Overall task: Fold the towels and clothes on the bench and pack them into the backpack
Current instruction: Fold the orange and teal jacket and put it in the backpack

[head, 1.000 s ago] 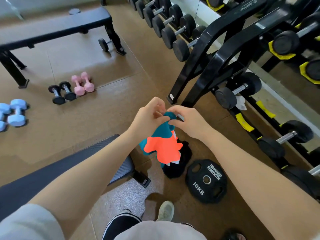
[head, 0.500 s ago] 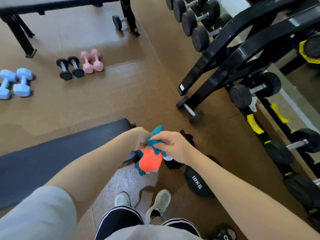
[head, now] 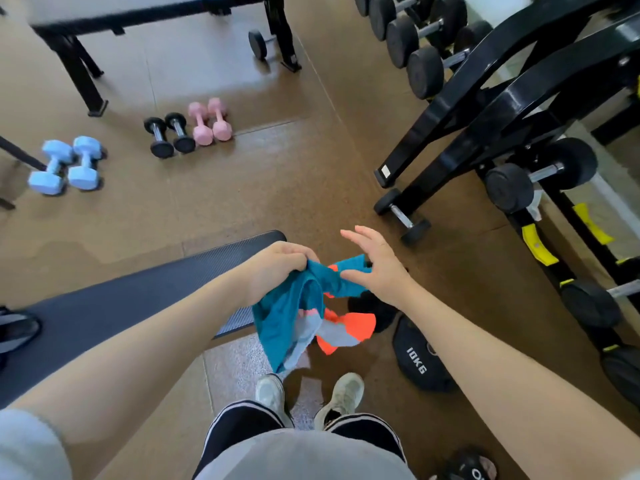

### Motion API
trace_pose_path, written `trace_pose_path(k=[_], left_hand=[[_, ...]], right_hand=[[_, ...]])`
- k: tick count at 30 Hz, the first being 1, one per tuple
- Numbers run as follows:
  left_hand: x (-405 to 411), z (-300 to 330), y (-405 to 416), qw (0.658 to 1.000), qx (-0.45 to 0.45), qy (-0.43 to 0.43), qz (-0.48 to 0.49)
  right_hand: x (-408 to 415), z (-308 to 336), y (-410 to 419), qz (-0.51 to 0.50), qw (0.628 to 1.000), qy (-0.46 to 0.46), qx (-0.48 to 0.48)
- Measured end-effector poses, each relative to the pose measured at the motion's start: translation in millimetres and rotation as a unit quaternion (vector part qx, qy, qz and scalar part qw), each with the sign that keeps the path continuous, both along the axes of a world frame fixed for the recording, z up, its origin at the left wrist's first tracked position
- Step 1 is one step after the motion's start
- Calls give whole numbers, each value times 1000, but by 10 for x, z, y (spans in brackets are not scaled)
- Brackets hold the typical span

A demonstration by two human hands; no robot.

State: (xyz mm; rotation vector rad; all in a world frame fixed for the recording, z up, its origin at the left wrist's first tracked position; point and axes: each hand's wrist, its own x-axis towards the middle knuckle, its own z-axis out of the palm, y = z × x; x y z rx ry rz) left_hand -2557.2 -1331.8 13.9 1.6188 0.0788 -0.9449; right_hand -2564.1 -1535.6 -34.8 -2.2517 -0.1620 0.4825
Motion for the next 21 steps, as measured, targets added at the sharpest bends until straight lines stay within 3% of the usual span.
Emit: trace_pose_path(k=[3,7,11,17,19,21], left_hand=[[-62,114,253,1000,-11,-1,3],[-129,140,594,997,-25,-13,78],[-182,144,811,988,-71,-7,135],[-238,45,1339,991,-19,-49,120],[-255,-32,1523,987,19,-44,151],[-285,-97,1630,989,71,-50,120]], right_hand=[[18,73,257,6,1000,12,-5],[-93,168,529,14,984,149,102],[-204,34,933,139,989,27,-46],[19,91,1095,-47,987,-38,-150],[129,203,1045,-73,989,-17,-125],[208,323,1083,-55,996,4,-63]])
